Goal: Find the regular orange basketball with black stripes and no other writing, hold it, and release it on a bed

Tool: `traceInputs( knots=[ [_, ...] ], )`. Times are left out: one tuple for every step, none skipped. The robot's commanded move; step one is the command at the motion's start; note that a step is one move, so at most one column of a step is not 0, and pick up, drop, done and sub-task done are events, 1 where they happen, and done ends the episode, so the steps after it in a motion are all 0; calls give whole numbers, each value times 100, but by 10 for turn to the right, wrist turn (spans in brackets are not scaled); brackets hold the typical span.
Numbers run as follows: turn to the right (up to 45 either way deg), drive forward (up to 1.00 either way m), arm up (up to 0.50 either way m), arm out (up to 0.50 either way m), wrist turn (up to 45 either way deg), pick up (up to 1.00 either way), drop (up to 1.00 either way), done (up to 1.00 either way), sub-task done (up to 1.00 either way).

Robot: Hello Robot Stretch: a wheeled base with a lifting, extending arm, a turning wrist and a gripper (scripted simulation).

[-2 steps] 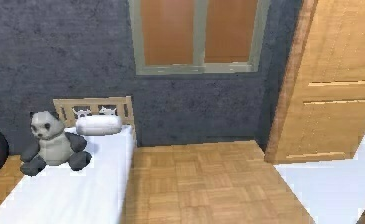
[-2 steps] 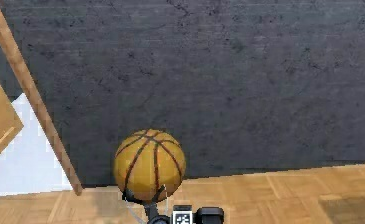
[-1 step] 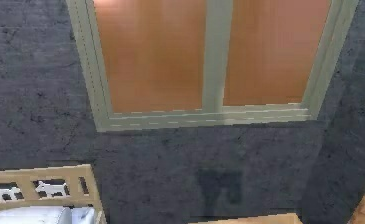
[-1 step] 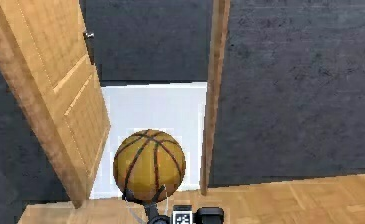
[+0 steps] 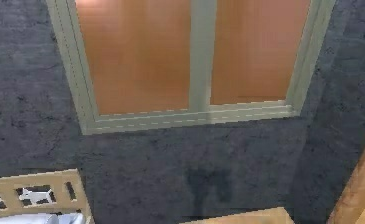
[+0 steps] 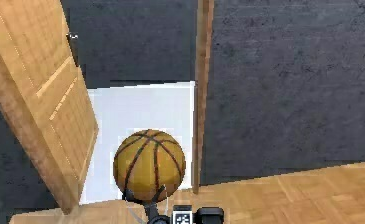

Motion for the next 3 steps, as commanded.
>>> traceInputs(
  knots=[
    [0,20,0,0,0,0,0,0,0],
    [-180,0,0,0,0,0,0,0,0],
    [90,0,0,0,0,0,0,0,0]
  ],
)
